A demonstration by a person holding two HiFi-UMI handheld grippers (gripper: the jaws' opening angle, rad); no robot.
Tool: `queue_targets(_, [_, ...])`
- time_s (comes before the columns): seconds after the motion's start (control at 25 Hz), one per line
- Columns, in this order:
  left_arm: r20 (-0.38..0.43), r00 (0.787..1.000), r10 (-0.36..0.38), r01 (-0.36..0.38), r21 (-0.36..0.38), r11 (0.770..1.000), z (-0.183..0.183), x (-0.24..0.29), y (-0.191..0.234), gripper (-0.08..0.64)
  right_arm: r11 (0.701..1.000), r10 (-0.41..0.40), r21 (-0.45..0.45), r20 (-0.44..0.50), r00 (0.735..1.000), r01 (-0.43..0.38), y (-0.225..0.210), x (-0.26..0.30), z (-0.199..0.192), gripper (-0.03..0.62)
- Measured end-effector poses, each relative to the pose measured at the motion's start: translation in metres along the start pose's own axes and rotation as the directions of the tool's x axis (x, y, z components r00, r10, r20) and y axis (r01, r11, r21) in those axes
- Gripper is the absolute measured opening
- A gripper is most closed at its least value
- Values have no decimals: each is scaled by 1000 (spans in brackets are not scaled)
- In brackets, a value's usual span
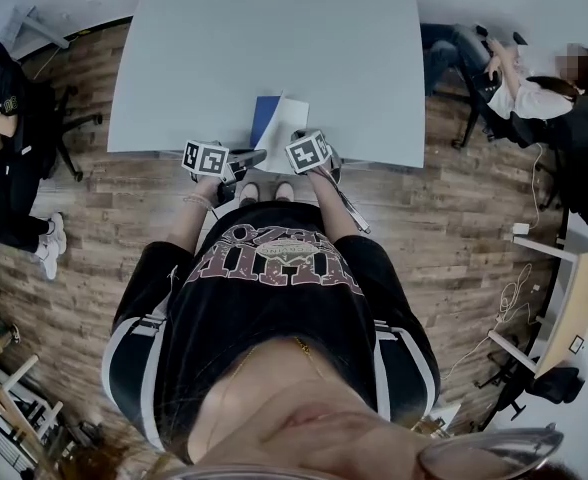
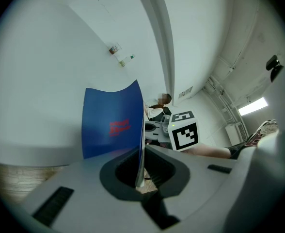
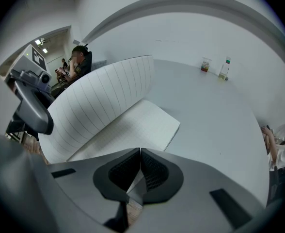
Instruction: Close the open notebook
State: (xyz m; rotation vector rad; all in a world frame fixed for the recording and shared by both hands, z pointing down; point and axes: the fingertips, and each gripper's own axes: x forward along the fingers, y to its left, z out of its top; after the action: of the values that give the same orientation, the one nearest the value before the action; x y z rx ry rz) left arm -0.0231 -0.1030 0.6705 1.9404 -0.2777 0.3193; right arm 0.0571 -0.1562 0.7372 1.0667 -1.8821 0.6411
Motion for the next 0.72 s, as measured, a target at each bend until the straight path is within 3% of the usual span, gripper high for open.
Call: queue_targets(0.72, [-20, 1000, 3, -3, -7, 1000, -6, 12, 7, 54, 1000, -8, 3, 11, 1000, 8, 3, 2, 3, 20])
